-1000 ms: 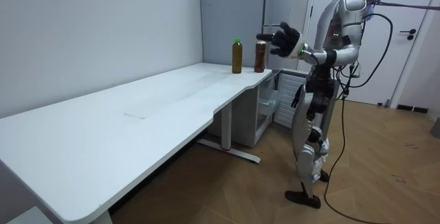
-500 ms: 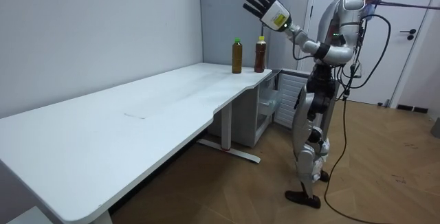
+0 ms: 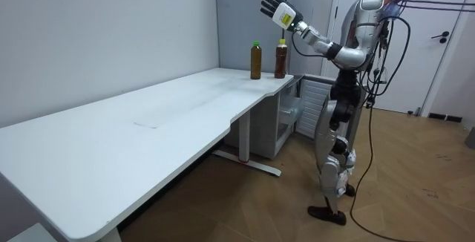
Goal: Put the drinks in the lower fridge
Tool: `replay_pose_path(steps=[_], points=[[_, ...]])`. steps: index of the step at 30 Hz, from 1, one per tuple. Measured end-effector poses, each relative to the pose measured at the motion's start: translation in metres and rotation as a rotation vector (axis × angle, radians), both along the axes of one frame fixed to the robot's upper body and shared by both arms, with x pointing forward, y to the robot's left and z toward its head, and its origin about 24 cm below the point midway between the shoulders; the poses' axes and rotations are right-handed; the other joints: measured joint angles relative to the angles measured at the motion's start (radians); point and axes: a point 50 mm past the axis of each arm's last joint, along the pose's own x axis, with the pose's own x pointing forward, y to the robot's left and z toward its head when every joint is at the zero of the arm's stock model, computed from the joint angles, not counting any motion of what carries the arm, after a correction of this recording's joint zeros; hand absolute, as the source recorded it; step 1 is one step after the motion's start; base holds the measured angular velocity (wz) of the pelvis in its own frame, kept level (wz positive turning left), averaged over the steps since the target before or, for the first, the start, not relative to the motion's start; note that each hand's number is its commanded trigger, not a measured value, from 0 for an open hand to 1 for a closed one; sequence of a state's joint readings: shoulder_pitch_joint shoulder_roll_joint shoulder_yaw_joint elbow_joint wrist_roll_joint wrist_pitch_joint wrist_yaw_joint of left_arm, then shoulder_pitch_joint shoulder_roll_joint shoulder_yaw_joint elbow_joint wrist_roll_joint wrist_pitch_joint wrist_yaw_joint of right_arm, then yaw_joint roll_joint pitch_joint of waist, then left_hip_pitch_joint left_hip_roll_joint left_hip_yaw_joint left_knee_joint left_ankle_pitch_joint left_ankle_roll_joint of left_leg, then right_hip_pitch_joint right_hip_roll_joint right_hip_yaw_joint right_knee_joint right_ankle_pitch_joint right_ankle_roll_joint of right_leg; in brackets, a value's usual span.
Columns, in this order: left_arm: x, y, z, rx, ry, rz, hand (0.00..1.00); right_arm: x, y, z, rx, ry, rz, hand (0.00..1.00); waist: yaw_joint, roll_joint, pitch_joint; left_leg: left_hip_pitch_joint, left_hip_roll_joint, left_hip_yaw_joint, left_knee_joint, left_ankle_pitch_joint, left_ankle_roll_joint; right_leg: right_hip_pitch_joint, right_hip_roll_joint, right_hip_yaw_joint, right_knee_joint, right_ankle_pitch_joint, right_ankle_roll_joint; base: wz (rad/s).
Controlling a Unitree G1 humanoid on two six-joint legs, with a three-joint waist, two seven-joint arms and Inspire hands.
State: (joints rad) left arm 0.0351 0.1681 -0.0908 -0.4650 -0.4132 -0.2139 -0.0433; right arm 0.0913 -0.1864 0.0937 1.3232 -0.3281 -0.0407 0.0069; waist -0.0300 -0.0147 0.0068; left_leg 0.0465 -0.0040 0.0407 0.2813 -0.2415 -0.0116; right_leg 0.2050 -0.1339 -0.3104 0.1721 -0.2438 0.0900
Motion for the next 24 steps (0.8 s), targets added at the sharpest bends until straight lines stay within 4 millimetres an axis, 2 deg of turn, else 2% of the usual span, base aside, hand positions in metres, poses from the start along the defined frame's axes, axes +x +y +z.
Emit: replay_pose_path(steps=[9,12,17,24], points=[[-0.001,-0.01,0.005,0.035,-0.033,-0.179,0.0,-0.005,0.005,-0.002,0.002,0.027,-0.003,0.0,0.0,-0.004,-0.003,0.0,0.009,0.016,-0.008,0.0,0.0,-0.012,0.006,0.017,-0.001,0.004,-0.004,-0.05],[-0.001,-0.014,0.004,0.034,-0.026,-0.228,0.0,-0.005,0.005,-0.002,0.002,0.032,0.008,0.0,-0.001,0.001,-0.0044,0.0,0.01,0.018,-0.008,0.0,0.0,-0.013,0.008,0.03,-0.002,0.006,-0.005,-0.02],[-0.001,-0.022,-0.001,0.071,0.003,-0.3,0.0,-0.006,0.005,-0.002,0.001,0.059,0.024,0.0,-0.002,0.003,0.0012,0.009,0.013,0.033,-0.009,0.0,0.0,-0.011,0.009,0.049,-0.001,0.007,-0.006,-0.09],[0.0,-0.035,-0.014,0.119,0.075,-0.408,0.0,-0.006,0.003,-0.002,0.0,0.073,0.02,0.0,-0.029,0.018,0.0059,0.01,0.019,0.043,-0.008,0.0,0.0,-0.015,0.013,0.063,0.001,0.012,-0.007,-0.04]])
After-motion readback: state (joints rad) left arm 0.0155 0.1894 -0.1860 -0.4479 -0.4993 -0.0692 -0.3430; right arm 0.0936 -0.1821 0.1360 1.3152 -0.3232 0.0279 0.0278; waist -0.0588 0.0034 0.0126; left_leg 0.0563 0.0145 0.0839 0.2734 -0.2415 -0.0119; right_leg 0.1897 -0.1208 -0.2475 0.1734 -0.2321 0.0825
